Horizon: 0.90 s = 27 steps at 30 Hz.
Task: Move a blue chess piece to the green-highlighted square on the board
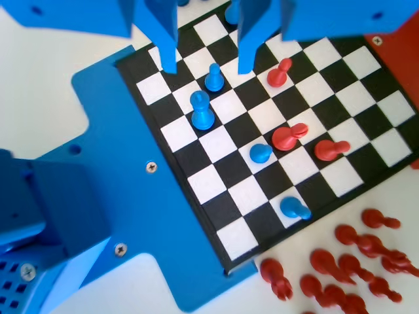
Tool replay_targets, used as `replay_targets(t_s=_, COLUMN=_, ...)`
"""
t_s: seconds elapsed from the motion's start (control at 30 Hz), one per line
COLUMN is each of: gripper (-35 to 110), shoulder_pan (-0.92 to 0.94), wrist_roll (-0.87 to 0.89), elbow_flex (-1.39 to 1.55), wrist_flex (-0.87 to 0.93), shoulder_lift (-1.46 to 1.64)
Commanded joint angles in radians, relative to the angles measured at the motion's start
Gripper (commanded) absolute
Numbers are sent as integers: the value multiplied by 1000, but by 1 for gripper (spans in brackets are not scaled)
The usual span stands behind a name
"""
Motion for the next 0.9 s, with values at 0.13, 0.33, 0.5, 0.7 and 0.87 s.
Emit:
replay_targets(t_s=0.13, gripper=15, shoulder_pan=-3, wrist_roll=-8, elbow_flex=77, wrist_flex=-120, shoulder_lift=-25)
replay_targets(t_s=0.33, gripper=16, shoulder_pan=-2, wrist_roll=-6, elbow_flex=132, wrist_flex=-224, shoulder_lift=-60)
replay_targets(t_s=0.5, gripper=15, shoulder_pan=-9, wrist_roll=-2, elbow_flex=161, wrist_flex=-275, shoulder_lift=-77)
replay_targets(t_s=0.7, gripper=15, shoulder_pan=-17, wrist_roll=8, elbow_flex=176, wrist_flex=-313, shoulder_lift=-100)
replay_targets(t_s=0.87, gripper=15, shoulder_pan=-21, wrist_roll=12, elbow_flex=190, wrist_flex=-347, shoulder_lift=-117)
